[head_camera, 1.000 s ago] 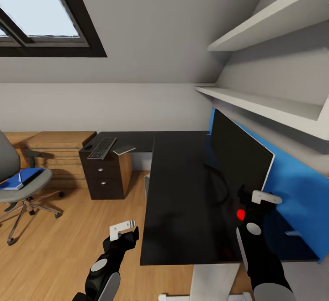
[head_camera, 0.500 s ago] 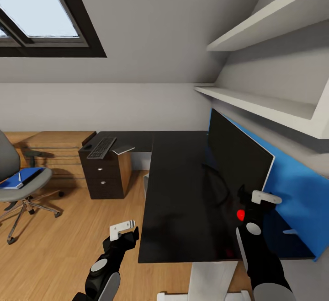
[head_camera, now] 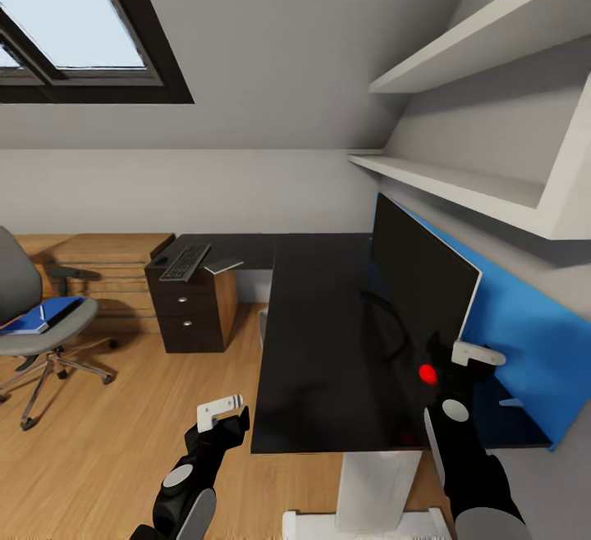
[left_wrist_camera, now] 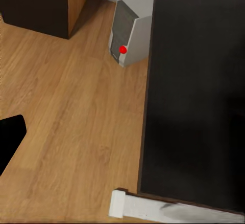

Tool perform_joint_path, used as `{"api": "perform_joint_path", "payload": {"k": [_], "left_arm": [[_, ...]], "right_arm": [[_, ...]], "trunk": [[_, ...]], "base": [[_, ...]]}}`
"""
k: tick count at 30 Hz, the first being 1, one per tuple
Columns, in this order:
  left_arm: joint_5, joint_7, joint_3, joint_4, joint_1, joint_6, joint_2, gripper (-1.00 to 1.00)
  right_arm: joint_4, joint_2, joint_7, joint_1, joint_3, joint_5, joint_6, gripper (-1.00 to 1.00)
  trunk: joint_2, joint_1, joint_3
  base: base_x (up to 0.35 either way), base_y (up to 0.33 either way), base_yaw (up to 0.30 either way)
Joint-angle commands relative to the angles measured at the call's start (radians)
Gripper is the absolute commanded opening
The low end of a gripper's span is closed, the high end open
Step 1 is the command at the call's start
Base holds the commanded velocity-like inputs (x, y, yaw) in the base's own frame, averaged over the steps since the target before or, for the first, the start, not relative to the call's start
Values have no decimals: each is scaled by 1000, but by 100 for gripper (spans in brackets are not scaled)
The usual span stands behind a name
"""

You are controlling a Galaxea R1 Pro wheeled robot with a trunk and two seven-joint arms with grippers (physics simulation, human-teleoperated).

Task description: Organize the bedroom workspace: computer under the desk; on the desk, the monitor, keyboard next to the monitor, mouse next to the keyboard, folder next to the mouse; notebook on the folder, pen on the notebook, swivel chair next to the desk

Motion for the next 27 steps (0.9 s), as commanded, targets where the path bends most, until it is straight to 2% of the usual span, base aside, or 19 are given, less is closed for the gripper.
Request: {"api": "perform_joint_path", "payload": {"k": [1,16,27], "left_arm": [[7,8,-1,-1,-1,2,0,100],[7,8,-1,-1,-1,2,0,100],[7,8,-1,-1,-1,3,0,100]], "right_arm": [[1,1,-2,-1,-3,7,-2,100],[2,2,-1,-1,-3,6,-2,100],[13,7,0,0,-1,5,-2,100]], "trunk": [[-1,-1,-1],[-1,-1,-1],[-1,-1,-1]], "base": [[-314,0,0],[-324,5,0],[-317,136,0]]}}
